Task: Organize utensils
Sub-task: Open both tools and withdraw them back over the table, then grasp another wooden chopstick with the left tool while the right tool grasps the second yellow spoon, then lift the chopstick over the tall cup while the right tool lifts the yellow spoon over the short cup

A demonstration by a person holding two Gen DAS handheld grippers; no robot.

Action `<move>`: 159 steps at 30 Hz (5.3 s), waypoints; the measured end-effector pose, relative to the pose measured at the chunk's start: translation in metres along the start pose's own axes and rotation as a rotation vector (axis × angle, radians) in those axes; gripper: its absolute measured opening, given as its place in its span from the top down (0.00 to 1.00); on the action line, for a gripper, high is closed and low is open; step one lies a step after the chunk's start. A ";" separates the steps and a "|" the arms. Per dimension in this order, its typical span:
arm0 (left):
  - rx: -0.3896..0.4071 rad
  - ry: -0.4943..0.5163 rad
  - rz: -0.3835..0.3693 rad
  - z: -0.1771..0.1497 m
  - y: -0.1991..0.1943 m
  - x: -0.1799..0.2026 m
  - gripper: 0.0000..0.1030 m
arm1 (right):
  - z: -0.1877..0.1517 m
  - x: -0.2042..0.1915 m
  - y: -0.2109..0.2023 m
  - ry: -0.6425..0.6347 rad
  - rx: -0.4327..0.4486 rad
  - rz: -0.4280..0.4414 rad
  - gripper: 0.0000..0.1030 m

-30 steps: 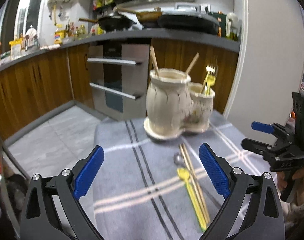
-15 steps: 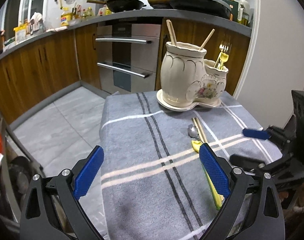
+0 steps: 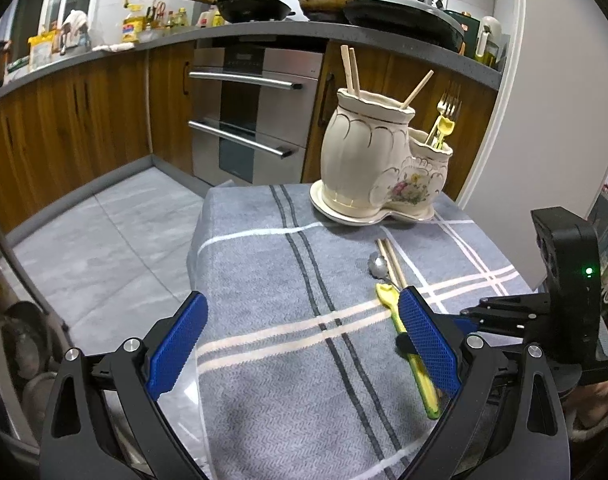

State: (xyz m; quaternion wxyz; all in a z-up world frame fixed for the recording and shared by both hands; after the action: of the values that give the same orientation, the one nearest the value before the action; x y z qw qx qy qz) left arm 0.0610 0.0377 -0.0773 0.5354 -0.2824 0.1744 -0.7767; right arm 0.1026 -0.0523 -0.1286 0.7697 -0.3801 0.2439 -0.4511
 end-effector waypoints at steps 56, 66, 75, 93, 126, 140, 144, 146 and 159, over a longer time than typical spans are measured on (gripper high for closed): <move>-0.346 0.060 0.047 -0.029 0.111 0.083 0.76 | -0.005 0.132 -0.070 0.254 0.271 0.043 0.91; -0.387 0.078 0.046 -0.027 0.112 0.080 0.83 | -0.006 0.133 -0.073 0.245 0.281 0.046 0.91; -0.391 0.153 0.073 -0.023 0.115 0.075 0.95 | -0.006 0.130 -0.076 0.241 0.283 0.055 0.91; -0.261 0.271 0.092 0.004 0.076 0.077 0.96 | -0.007 0.129 -0.071 0.240 0.273 0.052 0.91; -0.443 0.264 0.015 -0.028 0.094 0.067 0.95 | -0.002 0.130 -0.072 0.226 0.274 0.045 0.91; 0.050 0.239 -0.139 0.085 0.007 0.077 0.95 | 0.074 0.150 -0.106 0.259 0.482 0.060 0.90; 0.209 0.176 -0.196 0.137 0.012 0.076 0.95 | 0.115 0.162 -0.112 0.305 0.568 0.091 0.90; 0.293 0.157 -0.195 0.163 0.021 0.074 0.95 | 0.133 0.167 -0.110 0.322 0.596 0.093 0.90; 0.504 0.142 -0.102 0.241 0.076 0.084 0.95 | 0.195 0.173 -0.062 0.356 0.701 0.058 0.90</move>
State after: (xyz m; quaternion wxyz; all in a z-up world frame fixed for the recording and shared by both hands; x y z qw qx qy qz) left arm 0.2446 -0.0604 0.0883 0.5353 -0.0933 -0.0018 -0.8395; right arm 0.2932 -0.1526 0.0315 0.8110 -0.0031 0.2156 -0.5438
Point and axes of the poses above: each gripper's, at about its wrist camera, not at the fingertips, and y roughly the way its jaws point, x to its right, z to its top, the point moved 8 cm from there along y, roughly the way its jaws point, and after that the axes turned 10 degrees about -z, right-handed, at the moved point
